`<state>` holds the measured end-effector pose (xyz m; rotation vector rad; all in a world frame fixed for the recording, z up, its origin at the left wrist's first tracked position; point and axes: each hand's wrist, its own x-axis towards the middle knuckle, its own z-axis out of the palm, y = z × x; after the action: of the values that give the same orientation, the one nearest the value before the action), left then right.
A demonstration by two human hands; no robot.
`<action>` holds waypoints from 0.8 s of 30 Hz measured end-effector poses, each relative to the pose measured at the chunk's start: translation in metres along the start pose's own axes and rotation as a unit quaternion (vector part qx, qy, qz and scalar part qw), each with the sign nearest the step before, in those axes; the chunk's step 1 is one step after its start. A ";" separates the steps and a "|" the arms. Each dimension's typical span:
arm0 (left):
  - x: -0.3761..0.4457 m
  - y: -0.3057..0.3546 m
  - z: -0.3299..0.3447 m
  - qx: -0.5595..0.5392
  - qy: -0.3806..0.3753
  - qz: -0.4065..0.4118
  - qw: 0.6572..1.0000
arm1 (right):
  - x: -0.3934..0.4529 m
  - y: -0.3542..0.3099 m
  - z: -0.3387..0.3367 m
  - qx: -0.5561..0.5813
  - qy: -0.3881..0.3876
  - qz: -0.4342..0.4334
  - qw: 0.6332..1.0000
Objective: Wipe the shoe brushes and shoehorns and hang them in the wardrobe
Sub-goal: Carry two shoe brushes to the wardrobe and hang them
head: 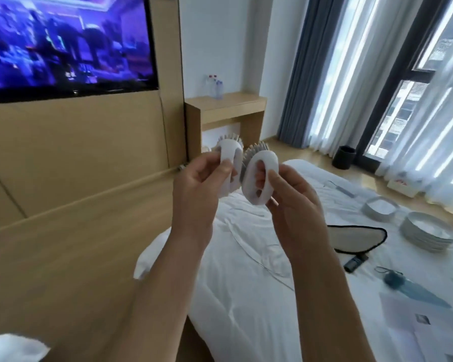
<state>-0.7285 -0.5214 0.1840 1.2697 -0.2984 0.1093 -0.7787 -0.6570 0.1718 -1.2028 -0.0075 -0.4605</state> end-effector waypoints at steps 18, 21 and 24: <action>0.105 -0.033 -0.130 0.089 0.257 -0.001 0.962 | 0.157 0.132 0.119 0.003 -0.246 0.137 0.959; 0.126 -0.036 -0.169 0.083 0.283 0.001 0.955 | 0.175 0.160 0.161 0.002 -0.273 0.141 0.951; 0.153 -0.037 -0.214 0.078 0.297 0.004 0.952 | 0.194 0.188 0.208 0.010 -0.296 0.155 0.943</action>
<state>-0.5389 -0.3414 0.1355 1.3300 0.2307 0.5195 -0.4887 -0.4835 0.1287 -1.2583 -0.3340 0.1878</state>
